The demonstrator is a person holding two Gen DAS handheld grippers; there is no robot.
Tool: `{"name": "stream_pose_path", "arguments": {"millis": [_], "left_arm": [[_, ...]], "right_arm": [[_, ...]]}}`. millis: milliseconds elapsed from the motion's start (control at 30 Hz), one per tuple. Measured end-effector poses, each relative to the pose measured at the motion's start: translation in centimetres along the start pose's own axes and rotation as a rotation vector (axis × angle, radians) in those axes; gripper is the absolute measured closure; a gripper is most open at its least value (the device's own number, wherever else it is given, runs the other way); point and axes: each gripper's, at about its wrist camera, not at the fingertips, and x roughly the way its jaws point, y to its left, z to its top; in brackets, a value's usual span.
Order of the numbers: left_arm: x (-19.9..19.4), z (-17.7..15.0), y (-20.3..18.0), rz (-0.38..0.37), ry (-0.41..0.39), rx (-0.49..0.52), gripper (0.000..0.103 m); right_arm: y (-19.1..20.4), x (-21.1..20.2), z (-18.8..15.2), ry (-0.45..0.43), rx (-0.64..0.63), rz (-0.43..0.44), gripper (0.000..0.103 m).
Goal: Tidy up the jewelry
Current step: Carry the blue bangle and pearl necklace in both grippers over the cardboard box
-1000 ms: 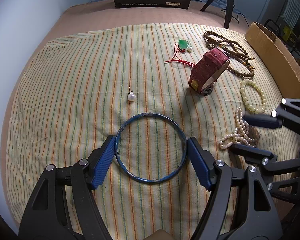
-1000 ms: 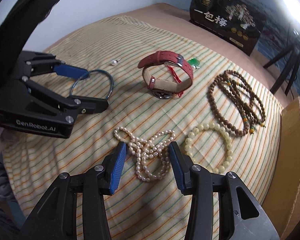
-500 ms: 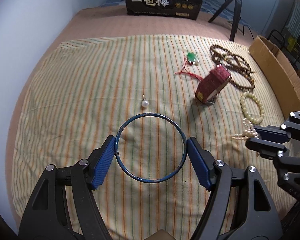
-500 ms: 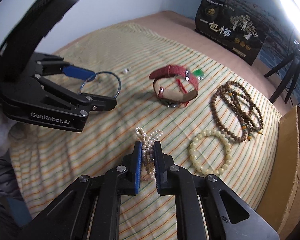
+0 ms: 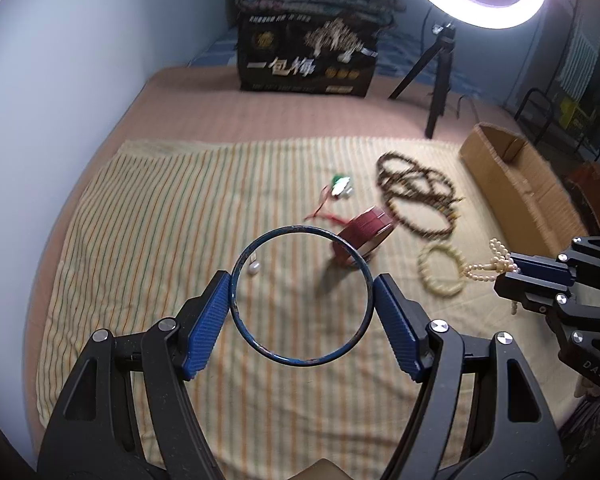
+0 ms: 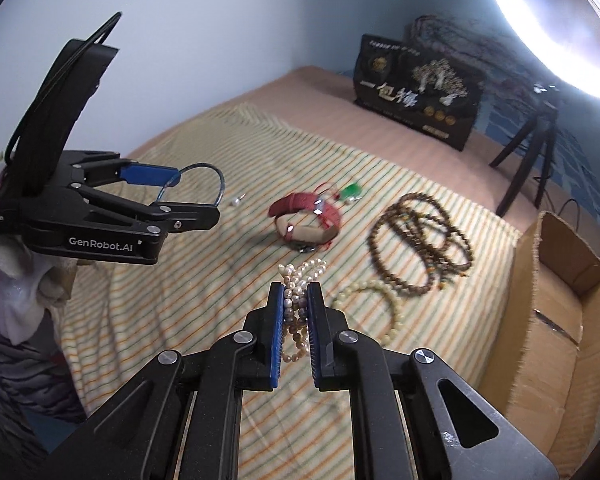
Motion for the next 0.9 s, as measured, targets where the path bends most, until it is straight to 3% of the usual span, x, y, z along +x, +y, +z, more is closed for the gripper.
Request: {"name": "stream_pose_path", "arguments": {"millis": [500, 900], "left_arm": [[-2.8, 2.7, -9.3, -0.104, -0.085, 0.114, 0.029], [-2.4, 4.5, -17.4, -0.185, -0.106, 0.179, 0.029]], "right_arm": [[-7.7, -7.0, -0.7, -0.095, 0.145, -0.108, 0.094], [-15.0, -9.9, -1.9, -0.121, 0.286, -0.192, 0.094]]}}
